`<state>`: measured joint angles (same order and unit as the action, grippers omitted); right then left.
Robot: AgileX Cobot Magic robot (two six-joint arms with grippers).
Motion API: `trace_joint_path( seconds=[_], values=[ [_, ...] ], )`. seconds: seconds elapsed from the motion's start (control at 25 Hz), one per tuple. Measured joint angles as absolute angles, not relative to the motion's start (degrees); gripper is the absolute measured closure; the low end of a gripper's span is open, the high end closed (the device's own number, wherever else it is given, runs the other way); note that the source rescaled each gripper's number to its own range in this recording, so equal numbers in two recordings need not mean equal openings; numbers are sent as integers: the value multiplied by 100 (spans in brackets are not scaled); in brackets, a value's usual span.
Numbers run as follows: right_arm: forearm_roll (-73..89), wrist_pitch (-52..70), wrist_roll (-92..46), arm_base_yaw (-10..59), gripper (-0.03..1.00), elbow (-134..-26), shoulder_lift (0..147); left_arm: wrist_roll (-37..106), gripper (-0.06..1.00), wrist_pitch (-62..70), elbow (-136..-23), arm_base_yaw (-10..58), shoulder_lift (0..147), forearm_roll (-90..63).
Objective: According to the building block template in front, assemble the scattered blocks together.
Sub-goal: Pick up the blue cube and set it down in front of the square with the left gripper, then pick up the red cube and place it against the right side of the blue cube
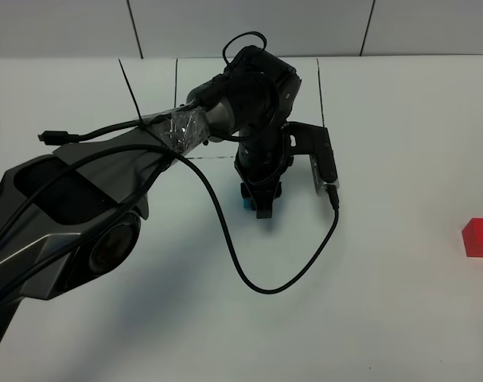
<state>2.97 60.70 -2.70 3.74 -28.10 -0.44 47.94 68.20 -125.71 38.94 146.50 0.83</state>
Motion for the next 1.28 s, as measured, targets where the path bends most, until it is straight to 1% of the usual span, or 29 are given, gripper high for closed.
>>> trace_joint_path(
  seconds=[0.32,0.4,0.48,0.6,0.72,0.8,0.84,0.92,1.04,1.16,1.28],
  values=[
    [297,6070,-264,374,21,-2810,-44,4876,94,6824,-12571,3894,14636,83],
    [297,6070,-264,374,21,-2810,-44,4876,90,6824,-12571,3894,14606,75],
    [297,6070,-257,374,21,-2810,-44,4876,76,6824,-12571,3894,14519,70],
    [297,6070,-257,374,21,-2810,-44,4859,41,6824,-12571,3894,14275,71],
    [297,6070,-257,374,21,-2810,-44,4673,12,6824,-12571,3894,13980,64],
    [297,6070,-257,374,21,-2810,-44,4445,1,6825,-12571,3894,13777,77],
    [297,6070,-257,374,21,-2810,-44,4332,-3,6831,-12571,3894,13662,119],
    [297,6070,-257,374,21,-2810,-44,3963,-5,6831,-12571,3866,13435,256],
    [297,6070,-257,374,21,-2810,-44,3221,-6,6837,-12571,3695,13063,425],
    [297,6070,-257,374,21,-2810,-44,2349,-6,6837,-12353,3246,12666,604],
    [297,6070,-257,374,21,-2810,-44,1969,-6,6831,-11499,2641,12094,765]
  ],
)
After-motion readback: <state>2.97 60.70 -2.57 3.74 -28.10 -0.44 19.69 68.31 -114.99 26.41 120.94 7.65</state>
